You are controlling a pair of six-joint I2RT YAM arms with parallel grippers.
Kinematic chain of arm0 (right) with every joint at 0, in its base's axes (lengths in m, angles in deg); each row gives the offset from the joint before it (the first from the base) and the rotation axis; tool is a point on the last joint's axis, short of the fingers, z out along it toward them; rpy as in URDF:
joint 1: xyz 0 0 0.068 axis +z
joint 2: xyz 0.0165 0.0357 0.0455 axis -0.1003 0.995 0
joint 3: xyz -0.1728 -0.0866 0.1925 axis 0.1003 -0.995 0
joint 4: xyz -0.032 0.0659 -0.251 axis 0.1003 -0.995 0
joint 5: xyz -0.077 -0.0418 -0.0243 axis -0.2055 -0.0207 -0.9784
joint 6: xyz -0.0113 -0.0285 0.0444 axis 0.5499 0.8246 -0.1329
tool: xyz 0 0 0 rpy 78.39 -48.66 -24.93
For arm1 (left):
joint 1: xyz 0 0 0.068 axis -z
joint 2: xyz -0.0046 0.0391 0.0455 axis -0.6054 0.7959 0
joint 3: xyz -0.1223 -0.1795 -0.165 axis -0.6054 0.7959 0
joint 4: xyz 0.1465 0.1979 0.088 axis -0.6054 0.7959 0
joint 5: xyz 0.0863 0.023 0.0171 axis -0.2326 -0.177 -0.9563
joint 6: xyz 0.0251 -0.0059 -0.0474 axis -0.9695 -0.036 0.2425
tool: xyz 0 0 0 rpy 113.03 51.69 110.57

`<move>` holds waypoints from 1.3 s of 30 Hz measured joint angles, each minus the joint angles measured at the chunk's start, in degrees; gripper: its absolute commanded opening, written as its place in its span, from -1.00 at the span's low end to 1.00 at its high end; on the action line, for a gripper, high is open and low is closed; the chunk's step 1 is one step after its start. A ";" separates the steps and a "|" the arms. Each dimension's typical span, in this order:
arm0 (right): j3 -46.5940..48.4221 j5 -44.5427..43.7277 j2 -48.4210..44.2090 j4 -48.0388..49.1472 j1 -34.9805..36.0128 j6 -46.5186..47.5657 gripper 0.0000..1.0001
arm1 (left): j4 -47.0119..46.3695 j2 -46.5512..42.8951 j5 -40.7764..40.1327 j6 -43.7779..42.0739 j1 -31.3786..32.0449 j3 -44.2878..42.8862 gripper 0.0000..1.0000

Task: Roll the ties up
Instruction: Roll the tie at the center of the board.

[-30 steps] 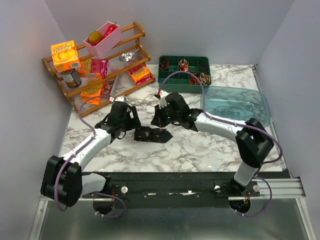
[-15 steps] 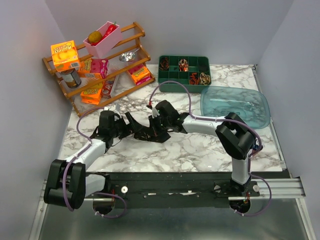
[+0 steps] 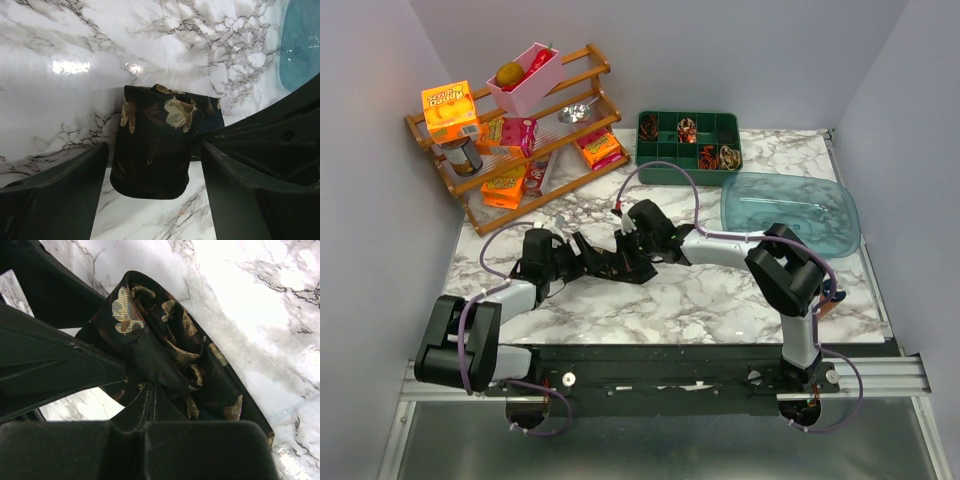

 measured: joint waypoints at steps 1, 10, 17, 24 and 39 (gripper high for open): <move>0.00 0.02 0.00 0.00 -0.02 -0.02 -0.99 | -1.03 0.79 0.07 0.11 0.00 0.35 0.54; 0.22 0.02 0.00 -0.02 -0.33 0.02 -0.99 | -10.69 6.62 1.29 0.61 0.00 0.85 0.01; 0.26 -0.50 0.00 -0.09 -0.50 0.20 -0.99 | -10.88 6.34 1.77 0.31 0.02 0.26 -0.22; 0.35 -2.27 0.20 -0.87 -0.50 0.52 -0.99 | 0.00 3.13 -2.64 -4.39 2.29 -5.92 -0.22; 2.60 -2.99 3.34 -3.10 -0.79 0.66 -0.99 | 21.38 3.72 -28.79 -11.47 19.10 -20.02 -0.25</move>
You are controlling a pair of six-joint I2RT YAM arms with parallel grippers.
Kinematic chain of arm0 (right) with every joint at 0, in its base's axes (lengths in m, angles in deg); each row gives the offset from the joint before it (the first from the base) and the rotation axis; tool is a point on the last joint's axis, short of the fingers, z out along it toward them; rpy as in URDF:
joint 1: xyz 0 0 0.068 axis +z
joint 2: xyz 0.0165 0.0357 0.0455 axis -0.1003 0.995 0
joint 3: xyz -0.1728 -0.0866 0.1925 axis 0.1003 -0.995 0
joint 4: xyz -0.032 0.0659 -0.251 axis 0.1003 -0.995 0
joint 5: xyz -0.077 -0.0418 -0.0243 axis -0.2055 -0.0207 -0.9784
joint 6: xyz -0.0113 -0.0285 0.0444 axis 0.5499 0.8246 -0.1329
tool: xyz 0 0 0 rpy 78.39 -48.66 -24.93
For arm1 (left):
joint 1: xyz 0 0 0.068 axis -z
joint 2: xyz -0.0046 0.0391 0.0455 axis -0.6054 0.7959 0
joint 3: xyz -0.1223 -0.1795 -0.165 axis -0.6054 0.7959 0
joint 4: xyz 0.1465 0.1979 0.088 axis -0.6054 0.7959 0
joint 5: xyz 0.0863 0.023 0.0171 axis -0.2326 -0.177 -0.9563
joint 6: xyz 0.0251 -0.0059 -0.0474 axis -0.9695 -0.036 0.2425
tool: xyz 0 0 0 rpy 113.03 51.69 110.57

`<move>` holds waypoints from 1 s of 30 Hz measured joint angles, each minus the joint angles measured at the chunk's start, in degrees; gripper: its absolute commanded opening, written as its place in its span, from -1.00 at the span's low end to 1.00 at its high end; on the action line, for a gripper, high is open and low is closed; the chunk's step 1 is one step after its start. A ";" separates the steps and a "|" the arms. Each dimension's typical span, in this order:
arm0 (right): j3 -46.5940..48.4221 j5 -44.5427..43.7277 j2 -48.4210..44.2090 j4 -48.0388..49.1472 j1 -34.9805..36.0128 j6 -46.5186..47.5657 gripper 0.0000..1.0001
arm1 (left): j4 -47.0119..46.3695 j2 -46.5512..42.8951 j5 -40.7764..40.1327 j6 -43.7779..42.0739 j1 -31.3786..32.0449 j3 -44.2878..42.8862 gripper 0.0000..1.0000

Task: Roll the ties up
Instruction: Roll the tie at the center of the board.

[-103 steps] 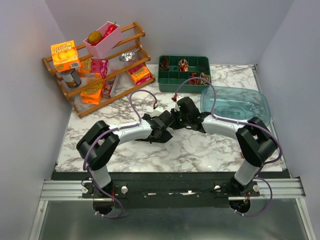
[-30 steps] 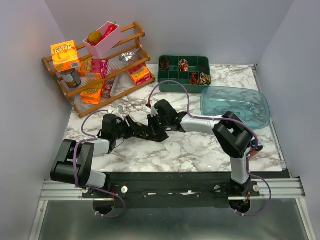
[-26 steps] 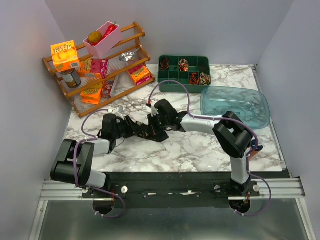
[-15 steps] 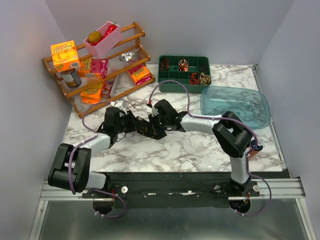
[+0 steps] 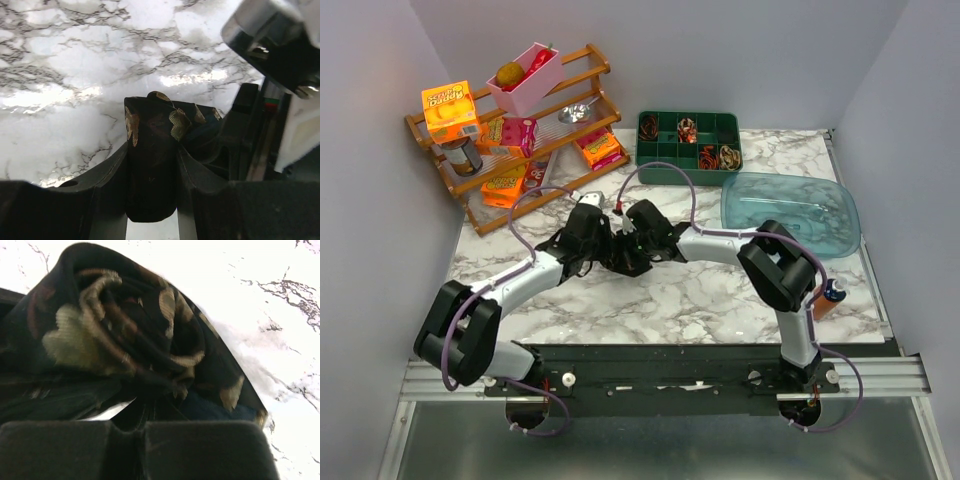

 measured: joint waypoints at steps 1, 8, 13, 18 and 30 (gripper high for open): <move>-0.15 -0.02 -0.28 0.00 -0.02 0.00 -0.99 | 0.90 0.24 -1.29 0.00 0.35 -0.48 -0.25; -5.44 -0.31 -8.04 -0.15 -1.33 0.09 -0.99 | 8.61 6.05 -11.58 -1.95 3.69 -6.82 -0.25; -9.22 -1.66 -14.47 -0.04 -3.78 0.74 -0.99 | 13.94 10.25 -18.78 -3.43 7.08 -11.76 -0.24; -12.46 -2.71 -16.26 0.28 -7.15 1.31 -0.99 | 19.78 13.97 -27.52 -3.61 10.23 -15.93 -0.23; -16.87 -4.79 -16.26 -0.02 -10.49 1.09 -0.99 | 31.04 24.81 -44.72 -2.01 17.25 -24.48 -0.07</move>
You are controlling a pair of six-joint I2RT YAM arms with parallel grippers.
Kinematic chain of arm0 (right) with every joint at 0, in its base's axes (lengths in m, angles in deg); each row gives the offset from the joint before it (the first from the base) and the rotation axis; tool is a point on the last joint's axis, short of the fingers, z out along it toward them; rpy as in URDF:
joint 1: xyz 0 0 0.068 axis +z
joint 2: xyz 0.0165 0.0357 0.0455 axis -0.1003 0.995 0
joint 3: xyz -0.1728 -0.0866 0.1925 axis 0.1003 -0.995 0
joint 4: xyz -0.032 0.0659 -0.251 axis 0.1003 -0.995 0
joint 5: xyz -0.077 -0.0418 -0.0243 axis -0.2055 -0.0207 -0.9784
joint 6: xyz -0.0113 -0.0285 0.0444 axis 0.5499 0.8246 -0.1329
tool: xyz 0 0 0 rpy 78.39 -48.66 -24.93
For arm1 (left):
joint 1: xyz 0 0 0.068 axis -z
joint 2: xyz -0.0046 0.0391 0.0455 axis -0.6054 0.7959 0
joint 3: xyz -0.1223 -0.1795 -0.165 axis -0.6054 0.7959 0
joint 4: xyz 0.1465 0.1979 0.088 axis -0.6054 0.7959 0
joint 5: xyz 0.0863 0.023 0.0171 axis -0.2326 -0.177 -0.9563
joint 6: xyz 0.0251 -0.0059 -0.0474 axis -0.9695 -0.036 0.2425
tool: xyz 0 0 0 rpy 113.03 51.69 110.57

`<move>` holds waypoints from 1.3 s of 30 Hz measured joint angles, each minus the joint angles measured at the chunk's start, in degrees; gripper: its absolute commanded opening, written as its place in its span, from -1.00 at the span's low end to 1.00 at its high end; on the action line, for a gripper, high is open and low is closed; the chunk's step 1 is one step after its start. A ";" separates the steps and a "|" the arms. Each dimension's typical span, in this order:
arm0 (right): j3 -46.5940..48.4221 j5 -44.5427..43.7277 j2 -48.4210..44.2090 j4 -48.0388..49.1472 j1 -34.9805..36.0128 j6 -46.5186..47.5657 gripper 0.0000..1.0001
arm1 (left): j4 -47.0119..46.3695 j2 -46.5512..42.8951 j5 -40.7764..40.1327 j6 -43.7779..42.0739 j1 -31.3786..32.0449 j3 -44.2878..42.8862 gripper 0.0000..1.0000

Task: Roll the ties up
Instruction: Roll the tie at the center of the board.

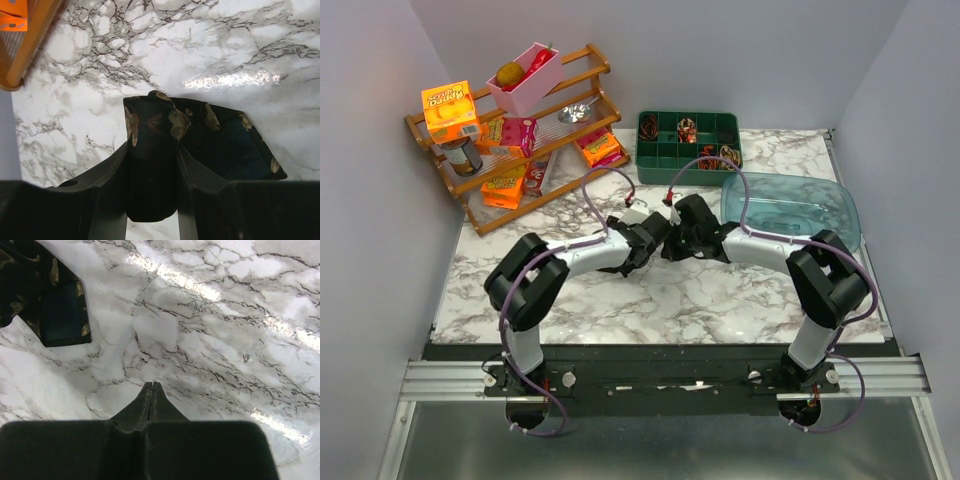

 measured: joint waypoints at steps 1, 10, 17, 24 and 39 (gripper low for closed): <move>-0.11 -0.04 0.00 0.02 -0.04 -0.02 -0.99 | 0.48 0.90 -0.76 0.07 0.52 -0.59 -0.05; -1.57 -0.85 0.00 0.04 -1.25 -0.09 -0.99 | 2.10 5.51 -1.84 1.62 4.33 -2.82 0.24; -2.36 -1.27 0.00 0.02 -1.88 -0.11 -0.99 | -2.25 3.56 3.30 1.70 4.57 0.28 0.48; -2.36 -1.25 0.00 0.02 -1.88 -0.11 -0.99 | -6.99 0.52 9.18 1.55 4.57 1.44 0.49; 1.77 4.33 -1.57 0.33 -1.86 -0.02 -0.99 | -12.48 -12.98 18.01 1.84 1.75 5.20 0.79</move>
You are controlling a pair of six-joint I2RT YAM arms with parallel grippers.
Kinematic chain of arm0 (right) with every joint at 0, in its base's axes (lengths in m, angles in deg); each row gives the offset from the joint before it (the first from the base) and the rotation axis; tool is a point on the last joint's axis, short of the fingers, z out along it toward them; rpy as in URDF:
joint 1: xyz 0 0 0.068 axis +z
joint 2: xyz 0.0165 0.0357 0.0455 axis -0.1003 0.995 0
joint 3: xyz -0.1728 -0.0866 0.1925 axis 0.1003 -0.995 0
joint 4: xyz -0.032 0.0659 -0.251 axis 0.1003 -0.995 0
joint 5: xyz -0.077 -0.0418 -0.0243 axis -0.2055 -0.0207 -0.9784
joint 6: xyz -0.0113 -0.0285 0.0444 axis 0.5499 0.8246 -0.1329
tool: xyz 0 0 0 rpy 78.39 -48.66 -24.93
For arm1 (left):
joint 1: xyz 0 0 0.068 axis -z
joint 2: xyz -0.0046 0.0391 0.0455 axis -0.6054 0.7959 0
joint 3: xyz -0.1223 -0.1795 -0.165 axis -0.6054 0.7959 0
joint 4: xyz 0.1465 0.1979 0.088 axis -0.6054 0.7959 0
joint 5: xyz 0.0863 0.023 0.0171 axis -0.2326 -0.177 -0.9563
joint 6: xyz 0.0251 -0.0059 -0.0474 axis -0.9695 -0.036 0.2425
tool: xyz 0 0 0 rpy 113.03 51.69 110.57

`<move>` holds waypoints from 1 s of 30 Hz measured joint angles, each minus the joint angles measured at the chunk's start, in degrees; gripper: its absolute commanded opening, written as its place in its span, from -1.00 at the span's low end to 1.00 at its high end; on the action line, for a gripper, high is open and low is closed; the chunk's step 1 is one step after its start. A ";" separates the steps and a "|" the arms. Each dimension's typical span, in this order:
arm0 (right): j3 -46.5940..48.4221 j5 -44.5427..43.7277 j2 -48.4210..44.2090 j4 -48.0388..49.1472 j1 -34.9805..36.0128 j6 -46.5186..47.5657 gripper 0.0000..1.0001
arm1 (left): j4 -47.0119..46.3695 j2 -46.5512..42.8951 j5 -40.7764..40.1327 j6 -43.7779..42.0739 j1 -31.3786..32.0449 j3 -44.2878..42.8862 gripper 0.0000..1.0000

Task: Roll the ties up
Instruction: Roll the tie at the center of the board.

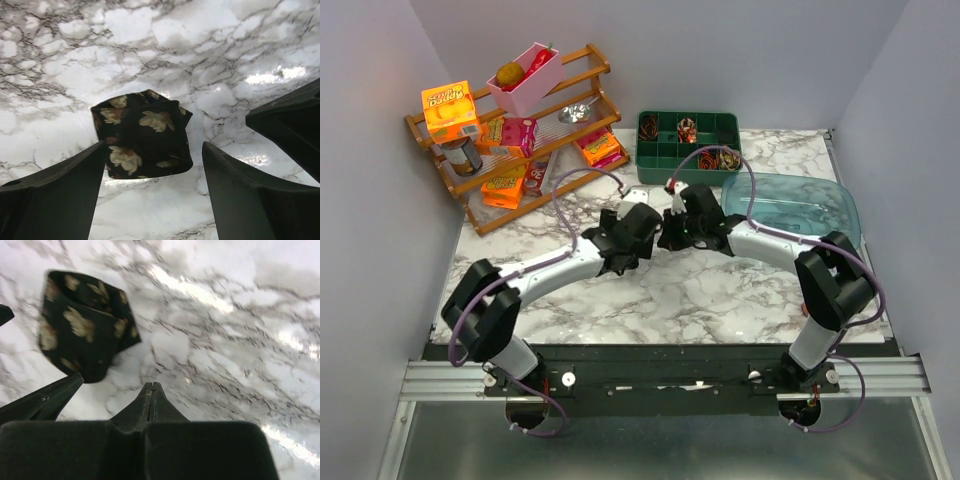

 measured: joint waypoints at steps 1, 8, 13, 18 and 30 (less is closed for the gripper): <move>0.98 0.57 -0.15 0.09 0.11 0.00 -0.99 | -0.09 -1.57 0.52 0.00 -0.90 0.31 0.79; 9.16 3.85 0.74 1.64 2.01 0.20 -0.99 | -7.72 -12.52 15.39 1.33 -16.20 8.59 0.94; 13.86 6.38 5.84 3.23 3.06 0.46 -0.99 | -17.14 -13.09 32.79 5.11 -27.08 19.41 0.97; 14.80 7.96 11.43 3.23 3.43 0.50 -0.99 | -30.80 -9.18 48.09 10.91 -33.99 28.22 0.97; 15.32 8.15 15.08 3.39 3.43 0.35 -0.99 | -52.13 -1.03 61.64 16.20 -34.71 32.24 0.94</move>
